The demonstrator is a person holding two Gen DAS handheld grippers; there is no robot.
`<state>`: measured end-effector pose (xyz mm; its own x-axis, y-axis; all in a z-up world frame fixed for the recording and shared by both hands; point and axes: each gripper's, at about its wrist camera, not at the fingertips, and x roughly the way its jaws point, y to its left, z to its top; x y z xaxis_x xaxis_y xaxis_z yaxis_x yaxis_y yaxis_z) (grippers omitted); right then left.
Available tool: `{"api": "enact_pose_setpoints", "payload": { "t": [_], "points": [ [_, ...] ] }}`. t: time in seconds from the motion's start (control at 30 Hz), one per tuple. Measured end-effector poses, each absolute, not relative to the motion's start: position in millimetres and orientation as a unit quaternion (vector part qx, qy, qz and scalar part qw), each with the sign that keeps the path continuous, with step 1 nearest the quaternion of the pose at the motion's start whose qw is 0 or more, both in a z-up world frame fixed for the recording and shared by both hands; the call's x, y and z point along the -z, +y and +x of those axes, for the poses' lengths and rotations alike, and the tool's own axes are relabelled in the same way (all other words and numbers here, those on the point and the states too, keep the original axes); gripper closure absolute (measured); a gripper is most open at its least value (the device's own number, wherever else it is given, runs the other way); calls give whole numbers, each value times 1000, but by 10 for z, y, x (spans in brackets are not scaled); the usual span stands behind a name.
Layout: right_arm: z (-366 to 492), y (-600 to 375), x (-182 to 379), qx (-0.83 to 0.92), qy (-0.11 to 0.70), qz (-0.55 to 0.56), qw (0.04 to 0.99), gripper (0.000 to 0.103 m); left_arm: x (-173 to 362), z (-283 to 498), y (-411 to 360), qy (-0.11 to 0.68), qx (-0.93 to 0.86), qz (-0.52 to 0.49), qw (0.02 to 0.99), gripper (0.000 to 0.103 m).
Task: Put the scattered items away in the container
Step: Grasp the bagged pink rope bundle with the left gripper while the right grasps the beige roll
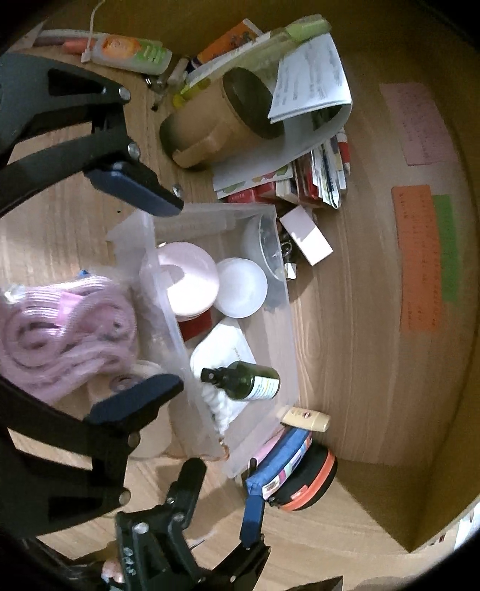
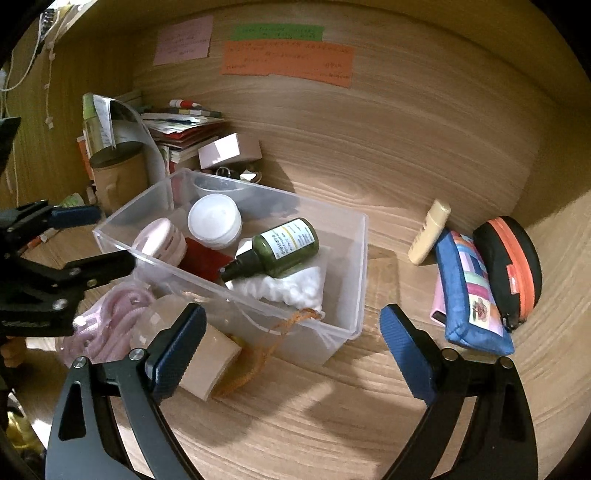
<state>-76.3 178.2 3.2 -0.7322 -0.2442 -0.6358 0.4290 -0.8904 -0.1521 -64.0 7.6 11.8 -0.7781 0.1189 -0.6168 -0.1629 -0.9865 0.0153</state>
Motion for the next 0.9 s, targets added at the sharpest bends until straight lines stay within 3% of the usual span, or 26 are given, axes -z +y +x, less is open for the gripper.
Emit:
{"api": "enact_pose_setpoints", "payload": {
  "t": [0.53, 0.9],
  "points": [
    [-562, 2066, 178, 912, 108, 357, 171, 9, 201, -195, 130, 40, -919, -377, 111, 12],
    [-457, 1830, 191, 893, 67, 374, 241, 9, 464, -150, -116, 41, -906, -415, 73, 12]
  ]
}}
